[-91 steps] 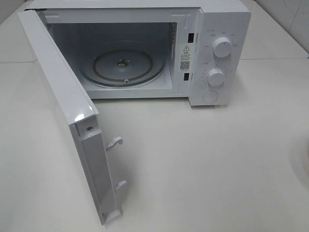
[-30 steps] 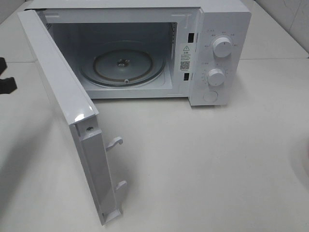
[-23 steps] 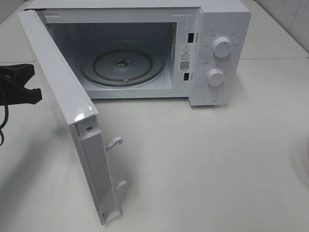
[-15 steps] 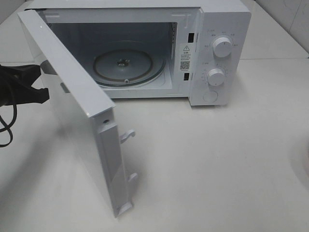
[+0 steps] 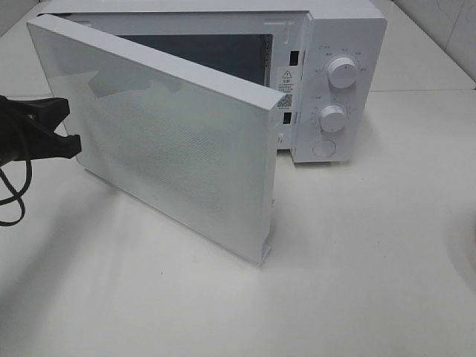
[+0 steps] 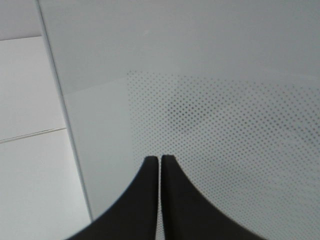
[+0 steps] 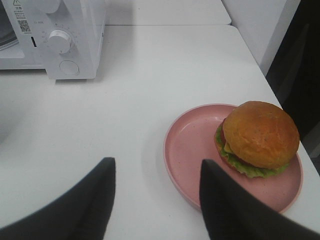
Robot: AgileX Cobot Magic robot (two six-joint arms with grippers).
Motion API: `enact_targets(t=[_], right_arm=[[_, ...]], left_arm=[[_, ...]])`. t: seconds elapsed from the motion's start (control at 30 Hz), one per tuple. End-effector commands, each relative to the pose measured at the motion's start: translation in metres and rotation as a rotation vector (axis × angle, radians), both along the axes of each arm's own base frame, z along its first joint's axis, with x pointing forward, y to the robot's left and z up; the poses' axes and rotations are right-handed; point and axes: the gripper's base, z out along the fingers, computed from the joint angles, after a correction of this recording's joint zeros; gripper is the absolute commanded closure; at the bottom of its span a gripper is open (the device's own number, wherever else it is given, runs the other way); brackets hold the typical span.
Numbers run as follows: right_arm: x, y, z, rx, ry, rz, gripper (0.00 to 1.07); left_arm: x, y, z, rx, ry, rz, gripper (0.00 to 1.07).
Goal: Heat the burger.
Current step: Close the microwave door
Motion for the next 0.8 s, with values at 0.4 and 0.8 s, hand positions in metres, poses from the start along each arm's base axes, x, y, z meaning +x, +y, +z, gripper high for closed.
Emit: enact_targets(t=[0.4,0.8], right_arm=[[-0.004,0.0,0.0,-0.013,-0.034,0.001,0.62],[-0.004,0.0,0.0,-0.013,-0.034,0.001,0.62]], left_arm=[[0.012,-0.025,0.015,-0.032,-0.045,-0.035,1.06],[0.03,-0.037,0.01,-0.04,-0.036,-0.032,1.06]])
